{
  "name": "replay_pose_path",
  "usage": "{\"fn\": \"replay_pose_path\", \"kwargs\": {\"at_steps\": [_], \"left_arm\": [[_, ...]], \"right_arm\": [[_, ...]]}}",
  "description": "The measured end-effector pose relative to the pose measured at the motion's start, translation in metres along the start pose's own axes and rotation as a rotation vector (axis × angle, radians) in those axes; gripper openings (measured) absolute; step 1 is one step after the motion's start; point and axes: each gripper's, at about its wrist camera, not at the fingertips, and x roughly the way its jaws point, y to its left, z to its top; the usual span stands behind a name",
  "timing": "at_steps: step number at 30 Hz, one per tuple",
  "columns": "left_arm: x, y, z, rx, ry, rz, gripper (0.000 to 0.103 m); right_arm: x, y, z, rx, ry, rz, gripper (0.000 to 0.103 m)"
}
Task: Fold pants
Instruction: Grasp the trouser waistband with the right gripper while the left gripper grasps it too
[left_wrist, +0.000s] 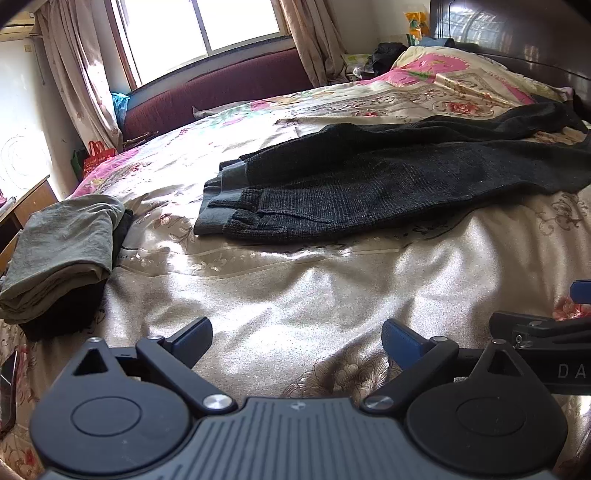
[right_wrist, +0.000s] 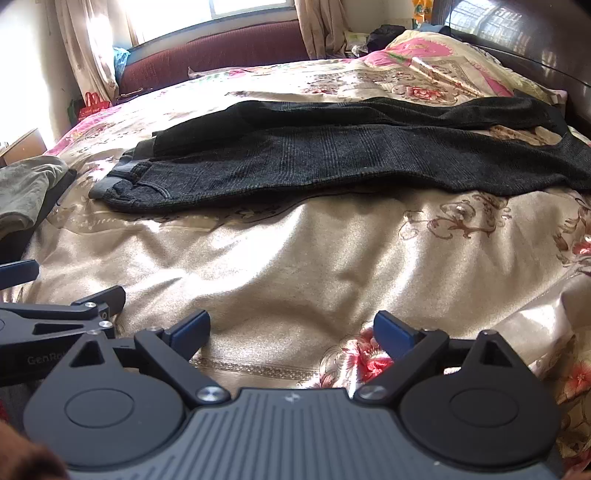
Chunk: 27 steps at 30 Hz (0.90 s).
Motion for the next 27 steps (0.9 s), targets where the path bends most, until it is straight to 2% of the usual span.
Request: {"fn": "replay_pose_path", "kwargs": {"at_steps": [8, 13, 16, 20, 24, 27], "left_arm": [[0.006, 0.02, 0.012, -0.022, -0.02, -0.023, 0.103], [0.02, 0.043, 0.029, 0.057, -0.09, 0.019, 0.103], [0.041, 0.061, 0.04, 0.082, -0.103, 0.023, 0.103], [0.076, 0.079, 0.055, 0.097, -0.092, -0.039, 0.103], [0.108, 0.086, 0.066, 0.152, -0.086, -0.083, 0.103], [0.121, 0.09, 0.069, 0.181, -0.079, -0.144, 0.103]], "right_arm": [[0.009, 0.016, 0.019, -0.103, -0.054, 0.036, 0.092], [0.028, 0.042, 0.04, -0.252, -0.113, 0.05, 0.092], [0.044, 0.061, 0.055, -0.355, -0.132, 0.071, 0.091], [0.07, 0.079, 0.072, -0.448, -0.116, 0.128, 0.085], [0.091, 0.088, 0.084, -0.52, -0.096, 0.168, 0.072], [0.104, 0.09, 0.088, -0.555, -0.063, 0.196, 0.07]]}}
